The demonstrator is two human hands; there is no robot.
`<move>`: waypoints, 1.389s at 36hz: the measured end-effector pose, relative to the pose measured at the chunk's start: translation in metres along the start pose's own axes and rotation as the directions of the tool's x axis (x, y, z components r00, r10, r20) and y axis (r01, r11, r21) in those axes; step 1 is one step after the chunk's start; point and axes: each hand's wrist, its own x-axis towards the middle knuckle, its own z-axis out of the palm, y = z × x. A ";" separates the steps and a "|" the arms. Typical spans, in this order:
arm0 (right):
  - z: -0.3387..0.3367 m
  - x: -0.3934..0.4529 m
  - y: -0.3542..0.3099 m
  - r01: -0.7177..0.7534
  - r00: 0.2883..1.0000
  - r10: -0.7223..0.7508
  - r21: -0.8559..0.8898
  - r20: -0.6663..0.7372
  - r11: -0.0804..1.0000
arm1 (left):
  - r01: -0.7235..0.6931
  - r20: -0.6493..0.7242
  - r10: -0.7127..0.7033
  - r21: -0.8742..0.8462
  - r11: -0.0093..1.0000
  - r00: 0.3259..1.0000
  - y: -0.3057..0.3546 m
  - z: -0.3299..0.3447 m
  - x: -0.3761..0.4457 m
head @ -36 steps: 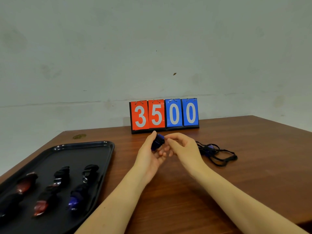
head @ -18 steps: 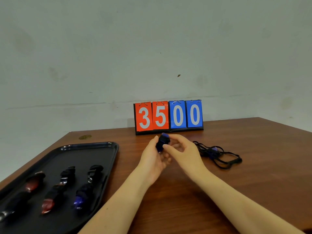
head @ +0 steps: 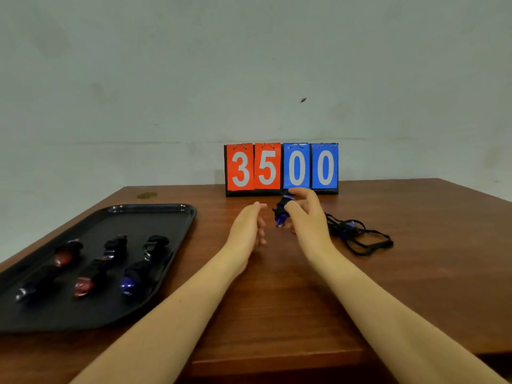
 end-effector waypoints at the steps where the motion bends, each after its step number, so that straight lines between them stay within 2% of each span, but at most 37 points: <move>1: -0.001 0.001 -0.001 0.000 1.000 0.000 0.004 -0.006 1.000 | -0.031 -0.044 0.033 0.041 0.999 0.998 -0.002 -0.001 0.002; 4: -0.003 0.002 0.001 -0.043 0.999 0.043 -0.006 0.004 0.999 | -0.153 -0.114 0.166 0.118 0.981 0.979 0.000 -0.006 0.004; 7: -0.003 0.002 0.001 -0.187 0.980 0.186 0.008 0.066 0.982 | -0.157 -0.203 0.147 -0.034 0.987 0.968 0.025 -0.018 0.009; 9: -0.001 0.000 0.001 -0.272 0.958 0.264 0.059 0.116 0.960 | -0.170 -0.227 0.158 -0.037 0.985 0.961 0.042 -0.029 0.010; 11: -0.002 -0.002 0.001 -0.290 0.949 0.282 0.035 0.144 0.957 | -0.202 -0.202 0.213 0.075 0.977 0.956 0.053 -0.040 0.006; 13: 0.005 -0.005 -0.002 -0.284 0.948 0.280 0.004 0.152 0.959 | -0.258 -0.126 0.305 0.293 0.921 0.944 0.059 -0.062 -0.005; 17: 0.033 -0.015 -0.018 -0.131 0.947 0.181 -0.193 0.265 0.972 | -0.317 0.008 0.416 0.661 0.680 0.909 0.062 -0.135 -0.022; 19: 0.052 -0.024 -0.031 -0.042 0.938 0.116 -0.225 0.327 0.974 | -0.272 0.031 0.393 0.772 0.574 0.919 0.062 -0.175 -0.028; 20: 0.064 -0.028 -0.037 -0.007 0.933 0.085 -0.220 0.350 0.975 | -0.232 0.016 0.366 0.799 0.555 0.931 0.063 -0.197 -0.029; 22: 0.092 -0.035 -0.048 0.057 0.928 0.026 -0.210 0.372 0.976 | -0.144 -0.053 0.318 0.814 0.563 0.946 0.064 -0.240 -0.032; 24: 0.119 -0.035 -0.056 0.098 0.921 -0.011 -0.204 0.388 0.974 | -0.074 -0.152 0.277 0.745 0.663 0.949 0.064 -0.274 -0.034; 27: 0.161 -0.028 -0.063 0.056 0.890 0.043 -0.202 0.455 0.978 | -0.050 -0.275 0.176 0.411 0.910 0.945 0.063 -0.316 -0.046; 28: 0.175 -0.025 -0.063 0.025 0.875 0.078 -0.205 0.478 0.978 | -0.050 -0.301 0.151 0.318 0.947 0.942 0.060 -0.330 -0.052; 30: 0.204 -0.018 -0.060 -0.065 0.849 0.154 -0.190 0.505 0.980 | -0.026 -0.363 0.119 0.249 0.968 0.924 0.049 -0.359 -0.058; 33: 0.239 -0.007 -0.053 -0.154 0.816 0.224 -0.174 0.534 0.973 | 0.034 -0.435 0.087 0.263 0.964 0.896 0.025 -0.386 -0.060; 36: 0.270 -0.001 -0.048 -0.116 0.791 0.228 -0.227 0.567 0.967 | 0.039 -0.399 0.145 0.420 0.907 0.905 0.008 -0.392 -0.053; 39: 0.298 0.003 -0.044 -0.056 0.780 0.229 -0.299 0.582 0.953 | 0.040 -0.277 0.212 0.689 0.724 0.937 0.005 -0.389 -0.051; 40: 0.305 0.004 -0.043 -0.039 0.781 0.230 -0.323 0.581 0.946 | 0.042 -0.260 0.217 0.725 0.688 0.941 0.005 -0.387 -0.050; 47: 0.337 0.010 -0.033 0.059 0.762 0.309 -0.537 0.569 0.842 | 0.014 -0.232 0.204 0.692 0.722 0.951 0.001 -0.397 -0.047; 50: 0.340 0.008 -0.030 0.074 0.769 0.305 -0.552 0.562 0.831 | 0.007 -0.227 0.216 0.704 0.710 0.949 -0.002 -0.398 -0.044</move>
